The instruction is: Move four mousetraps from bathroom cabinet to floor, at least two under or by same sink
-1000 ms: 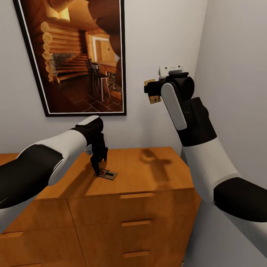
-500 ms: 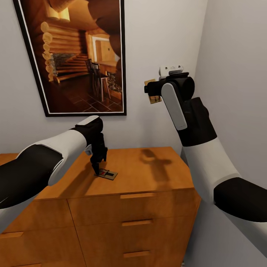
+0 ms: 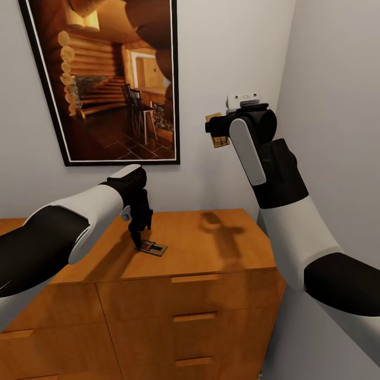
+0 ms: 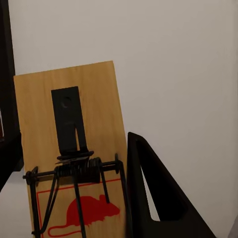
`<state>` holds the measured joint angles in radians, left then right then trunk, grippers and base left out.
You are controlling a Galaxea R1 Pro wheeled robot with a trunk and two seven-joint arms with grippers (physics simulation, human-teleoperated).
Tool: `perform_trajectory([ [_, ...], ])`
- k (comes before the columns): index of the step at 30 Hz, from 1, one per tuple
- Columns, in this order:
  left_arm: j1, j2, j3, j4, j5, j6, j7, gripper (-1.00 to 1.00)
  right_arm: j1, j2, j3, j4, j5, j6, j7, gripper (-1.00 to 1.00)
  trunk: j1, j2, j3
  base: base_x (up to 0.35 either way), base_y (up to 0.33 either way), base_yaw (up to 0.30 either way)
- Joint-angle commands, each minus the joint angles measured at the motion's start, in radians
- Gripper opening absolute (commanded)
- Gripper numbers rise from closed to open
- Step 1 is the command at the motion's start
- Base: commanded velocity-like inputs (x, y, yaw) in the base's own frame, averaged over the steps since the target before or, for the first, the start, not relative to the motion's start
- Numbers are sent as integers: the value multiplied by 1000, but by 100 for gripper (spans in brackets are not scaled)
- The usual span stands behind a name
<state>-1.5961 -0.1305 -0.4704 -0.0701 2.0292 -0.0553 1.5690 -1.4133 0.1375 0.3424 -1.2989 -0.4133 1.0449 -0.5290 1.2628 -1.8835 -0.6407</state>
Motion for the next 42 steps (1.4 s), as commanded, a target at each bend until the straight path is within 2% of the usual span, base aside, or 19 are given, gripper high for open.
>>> perform_trajectory([
  [1,-1,0,-8,0,8,-6,2,100,-1,0,1,0,-12,2,-12,-100,0,-1,-1,0,0,0],
  [7,-1,0,-8,0,6,-6,2,100,-1,0,1,0,-12,2,-12,-100,0,-1,-1,0,0,0],
  [11,-1,0,-9,0,4,-6,2,100,-1,-1,1,0,-12,2,-12,-100,15,-29,-14,0,0,0],
  [23,-1,0,-8,0,5,-14,2,100,-1,-1,1,0,-13,2,-12,-100,15,-29,-14,0,0,0],
  [27,-1,0,-9,0,4,-17,1,100,-1,-1,1,0,-13,2,-12,-100,31,-57,-26,0,0,0],
  [38,-1,0,-8,0,3,-18,2,100,-1,0,1,0,-12,2,-12,-100,31,-57,-26,0,0,0],
  [42,-1,0,-9,0,3,-18,1,100,-1,0,1,0,-12,2,-12,-100,42,-78,-36,0,0,0],
])
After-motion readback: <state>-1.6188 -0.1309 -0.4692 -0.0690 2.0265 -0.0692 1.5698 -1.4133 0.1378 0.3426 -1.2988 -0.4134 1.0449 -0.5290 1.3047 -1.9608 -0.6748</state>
